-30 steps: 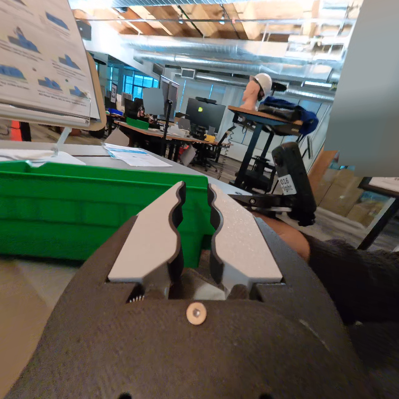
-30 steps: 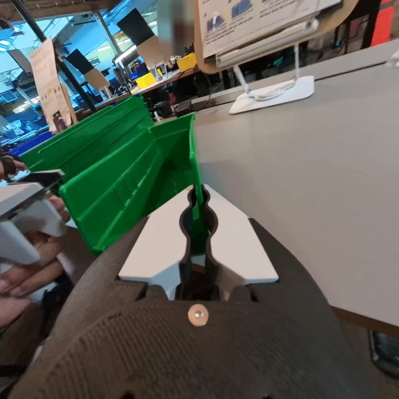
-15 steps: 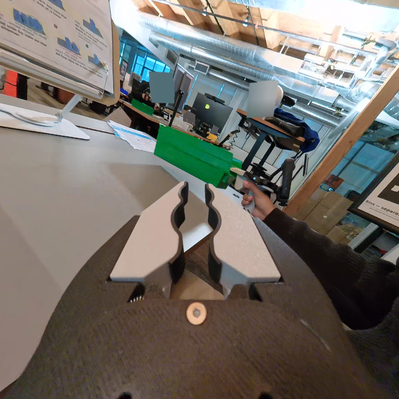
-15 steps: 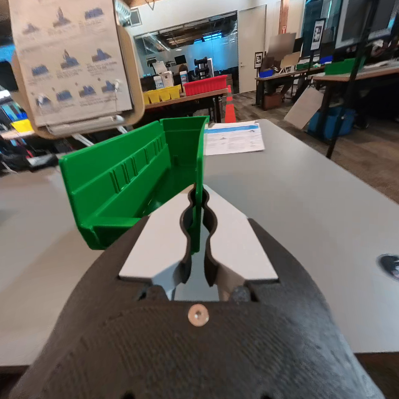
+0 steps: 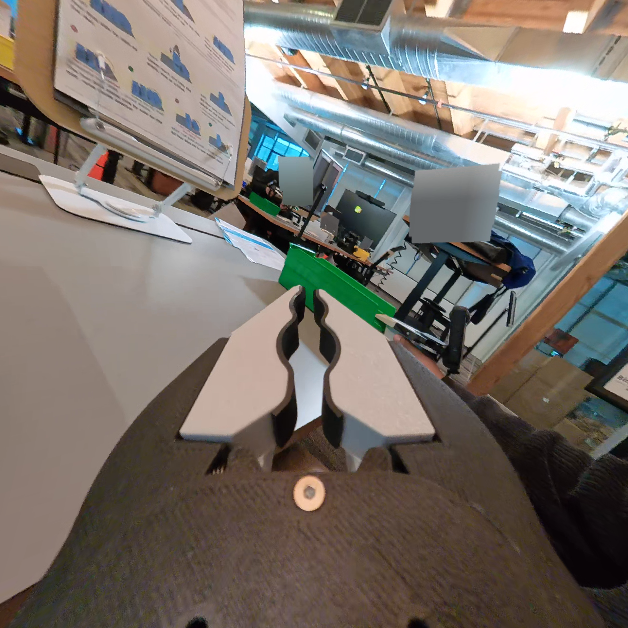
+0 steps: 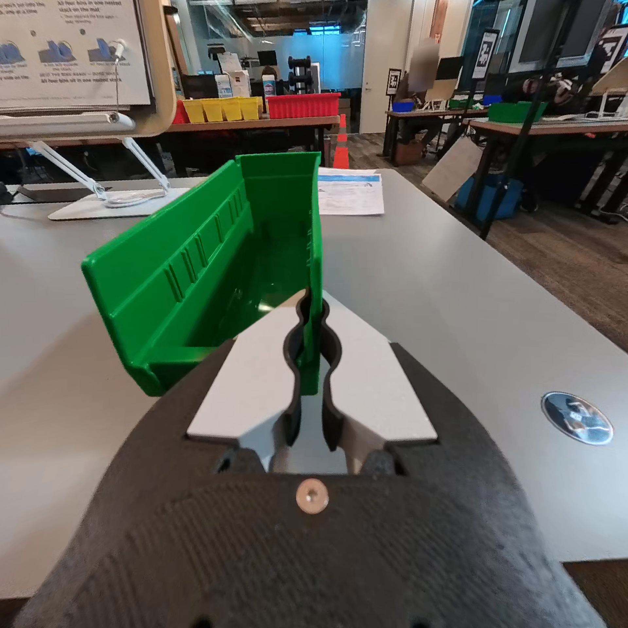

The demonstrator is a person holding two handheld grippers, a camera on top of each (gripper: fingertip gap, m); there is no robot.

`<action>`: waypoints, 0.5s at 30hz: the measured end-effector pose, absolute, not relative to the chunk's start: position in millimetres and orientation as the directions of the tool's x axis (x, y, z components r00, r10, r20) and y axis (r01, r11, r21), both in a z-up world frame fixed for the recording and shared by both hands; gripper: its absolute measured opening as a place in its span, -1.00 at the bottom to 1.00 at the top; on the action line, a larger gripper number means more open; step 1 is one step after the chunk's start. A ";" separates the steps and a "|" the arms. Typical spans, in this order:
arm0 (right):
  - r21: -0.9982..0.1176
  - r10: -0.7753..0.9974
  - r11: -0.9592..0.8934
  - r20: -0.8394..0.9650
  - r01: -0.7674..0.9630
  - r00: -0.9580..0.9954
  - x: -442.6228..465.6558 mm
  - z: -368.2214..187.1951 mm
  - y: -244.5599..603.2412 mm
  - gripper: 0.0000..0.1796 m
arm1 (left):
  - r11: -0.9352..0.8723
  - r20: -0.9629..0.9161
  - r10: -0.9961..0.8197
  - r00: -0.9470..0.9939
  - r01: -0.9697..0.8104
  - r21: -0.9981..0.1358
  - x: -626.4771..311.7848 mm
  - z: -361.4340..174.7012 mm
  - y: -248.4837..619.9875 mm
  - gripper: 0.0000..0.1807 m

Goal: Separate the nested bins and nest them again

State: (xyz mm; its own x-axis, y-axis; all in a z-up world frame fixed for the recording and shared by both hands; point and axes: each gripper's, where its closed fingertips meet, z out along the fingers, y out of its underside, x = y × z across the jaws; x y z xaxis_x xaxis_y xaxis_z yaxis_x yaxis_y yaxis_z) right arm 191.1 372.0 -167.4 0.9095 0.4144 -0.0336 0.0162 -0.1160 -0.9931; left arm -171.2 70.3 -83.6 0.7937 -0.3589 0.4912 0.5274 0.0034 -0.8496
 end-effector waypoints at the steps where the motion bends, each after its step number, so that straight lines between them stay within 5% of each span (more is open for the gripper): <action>1: -0.993 0.409 -0.117 -0.035 0.014 0.912 193.2 -167.5 373.3 -1.00 | 0.018 0.488 -0.356 0.797 0.528 -0.849 -173.5 -81.1 68.9 -0.99; 15: -0.987 0.371 -0.161 -0.055 0.006 0.927 199.7 -172.2 380.2 -0.94 | 0.008 0.494 -0.324 0.807 0.525 -0.851 -179.8 -89.8 69.0 -0.99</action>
State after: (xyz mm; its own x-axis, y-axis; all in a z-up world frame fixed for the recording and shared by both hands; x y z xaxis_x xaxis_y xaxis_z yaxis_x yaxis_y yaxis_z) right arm 199.7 380.2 -172.2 0.9269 0.3713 -0.0549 0.0059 -0.1608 -0.9870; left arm -179.8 69.0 -89.8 0.8067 -0.3242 0.4941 0.5245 0.0077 -0.8514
